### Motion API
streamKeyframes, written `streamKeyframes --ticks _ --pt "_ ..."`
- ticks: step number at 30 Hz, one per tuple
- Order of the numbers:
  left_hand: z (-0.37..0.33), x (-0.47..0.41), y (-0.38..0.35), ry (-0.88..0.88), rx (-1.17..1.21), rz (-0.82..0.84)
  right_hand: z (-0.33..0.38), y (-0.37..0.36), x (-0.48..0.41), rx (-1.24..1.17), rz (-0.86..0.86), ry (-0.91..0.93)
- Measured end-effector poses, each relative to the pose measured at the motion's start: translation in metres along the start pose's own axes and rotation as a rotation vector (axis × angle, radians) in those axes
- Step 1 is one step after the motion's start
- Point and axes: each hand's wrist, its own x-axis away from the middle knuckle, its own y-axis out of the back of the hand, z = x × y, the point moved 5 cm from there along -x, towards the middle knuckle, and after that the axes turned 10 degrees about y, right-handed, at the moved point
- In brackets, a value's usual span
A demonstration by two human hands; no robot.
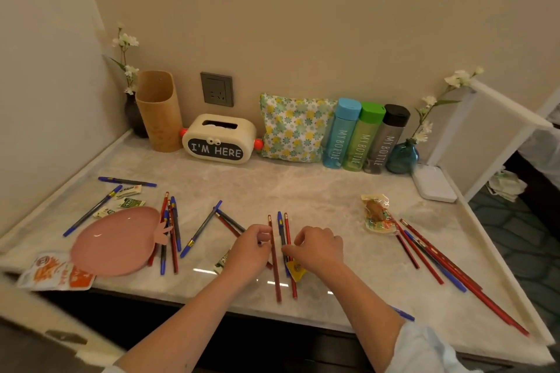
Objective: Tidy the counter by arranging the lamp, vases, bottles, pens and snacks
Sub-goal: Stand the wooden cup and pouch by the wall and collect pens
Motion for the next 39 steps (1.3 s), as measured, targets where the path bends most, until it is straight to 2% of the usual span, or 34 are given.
streamKeyframes --ticks 4,8,16,20,23,27,32,36,39 --pt "-0.003 -0.004 -0.005 0.065 -0.012 -0.005 -0.001 -0.004 -0.012 0.124 0.054 0.018" --pt "-0.013 -0.013 -0.012 0.120 0.036 0.016 0.001 -0.002 -0.025 0.035 0.052 0.044" --pt "-0.023 -0.035 -0.029 0.335 0.294 0.078 0.000 -0.001 -0.043 -0.315 0.118 0.015" --pt "-0.030 -0.031 -0.033 0.419 0.519 0.088 -0.007 -0.005 -0.049 -0.536 0.169 -0.030" --pt "-0.037 -0.033 -0.032 0.430 0.543 0.073 -0.008 -0.004 -0.051 -0.749 0.201 -0.077" --pt "-0.048 -0.038 -0.030 0.408 0.383 0.022 -0.005 -0.001 -0.053 -0.916 0.212 -0.092" --pt "-0.045 -0.047 -0.033 0.346 0.268 0.057 -0.007 0.002 -0.053 -1.003 0.258 -0.080" --pt "-0.045 -0.051 -0.030 0.206 -0.173 -0.058 -0.016 0.010 -0.061 -0.996 0.182 -0.076" --pt "-0.050 -0.047 -0.033 0.135 -0.497 -0.083 -0.026 0.017 -0.069 -1.039 0.114 -0.085"
